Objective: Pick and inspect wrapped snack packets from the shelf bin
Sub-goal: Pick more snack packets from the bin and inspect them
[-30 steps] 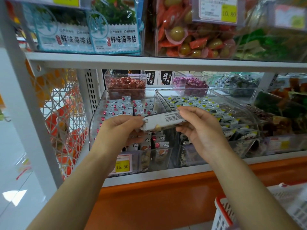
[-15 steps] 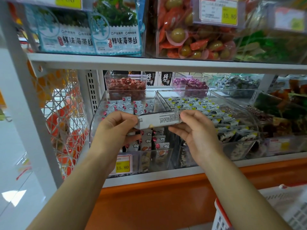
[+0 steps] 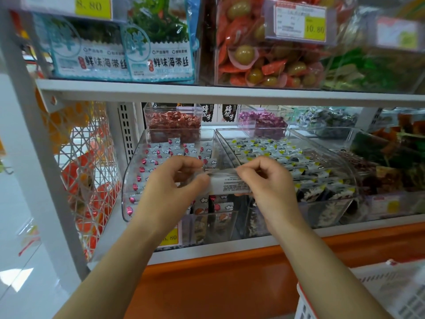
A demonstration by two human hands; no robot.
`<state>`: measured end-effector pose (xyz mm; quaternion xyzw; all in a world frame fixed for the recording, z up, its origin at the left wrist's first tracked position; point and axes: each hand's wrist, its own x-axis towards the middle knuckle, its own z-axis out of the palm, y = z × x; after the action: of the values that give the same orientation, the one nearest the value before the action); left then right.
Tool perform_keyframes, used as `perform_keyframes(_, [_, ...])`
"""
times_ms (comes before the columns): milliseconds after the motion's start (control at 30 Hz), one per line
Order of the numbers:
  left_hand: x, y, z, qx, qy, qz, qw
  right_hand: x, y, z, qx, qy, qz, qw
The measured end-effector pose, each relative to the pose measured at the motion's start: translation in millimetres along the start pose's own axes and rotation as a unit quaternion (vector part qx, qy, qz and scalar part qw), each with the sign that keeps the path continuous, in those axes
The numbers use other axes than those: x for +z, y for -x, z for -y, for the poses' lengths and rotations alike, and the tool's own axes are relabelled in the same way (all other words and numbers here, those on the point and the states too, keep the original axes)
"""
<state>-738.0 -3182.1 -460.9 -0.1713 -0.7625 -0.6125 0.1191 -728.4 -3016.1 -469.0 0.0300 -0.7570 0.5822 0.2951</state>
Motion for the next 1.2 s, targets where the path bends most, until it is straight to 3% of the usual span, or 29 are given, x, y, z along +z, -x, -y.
perform_keyframes(133, [1.9,0.0,-2.3,-0.015,0.014,-0.006,1.0,2.2,0.6,0.8,-0.032,0.004,0.009,0.999])
perform_keyframes(233, [2.3,-6.2,-0.9,-0.07,0.05,-0.064,0.994,-1.3,2.8,1.0,-0.019,-0.085,0.122,0.989])
perform_keyframes(300, [2.2,-9.9,0.3,-0.099,0.072,-0.085,0.989,-7.3,1.5,-0.3,-0.03,-0.033,0.186,0.982])
perform_keyframes(367, [4.9,-10.4,-0.1,-0.096,0.083,-0.07,0.989,-13.3,-1.1,0.3,-0.045,-0.022,0.163,0.985])
perform_keyframes(433, [9.0,-9.4,-0.6,-0.062,0.082,-0.047,0.994,-20.0,-5.5,0.6,-0.006,-0.117,0.065,0.991])
perform_keyframes(533, [7.9,-9.9,1.2,0.066,-0.087,-0.015,0.994,-34.9,-13.1,-3.9,0.054,-0.203,-0.05,0.976])
perform_keyframes(600, [8.1,-11.1,5.7,0.124,-0.227,0.068,0.963,-39.9,-14.6,-7.2,0.065,-0.201,-0.074,0.975])
perform_keyframes(700, [13.0,-7.8,12.9,0.115,-0.357,0.17,0.911,-39.1,-14.2,-9.2,0.069,-0.201,-0.079,0.974])
perform_keyframes(800, [15.9,-8.6,23.5,0.131,-0.401,0.162,0.892,-37.4,-14.4,-8.7,0.071,-0.188,-0.06,0.978])
perform_keyframes(900, [14.8,-13.3,30.1,0.118,-0.444,0.145,0.876,-34.3,-13.3,-4.5,0.059,-0.144,-0.032,0.987])
perform_keyframes(1033, [13.4,-18.1,36.6,0.093,-0.47,0.134,0.867,-27.6,-7.6,0.1,-0.013,0.022,0.016,1.0])
perform_keyframes(1200, [10.2,-18.9,37.9,0.078,-0.451,0.136,0.879,-7.7,-3.5,1.7,-0.139,0.219,0.054,0.964])
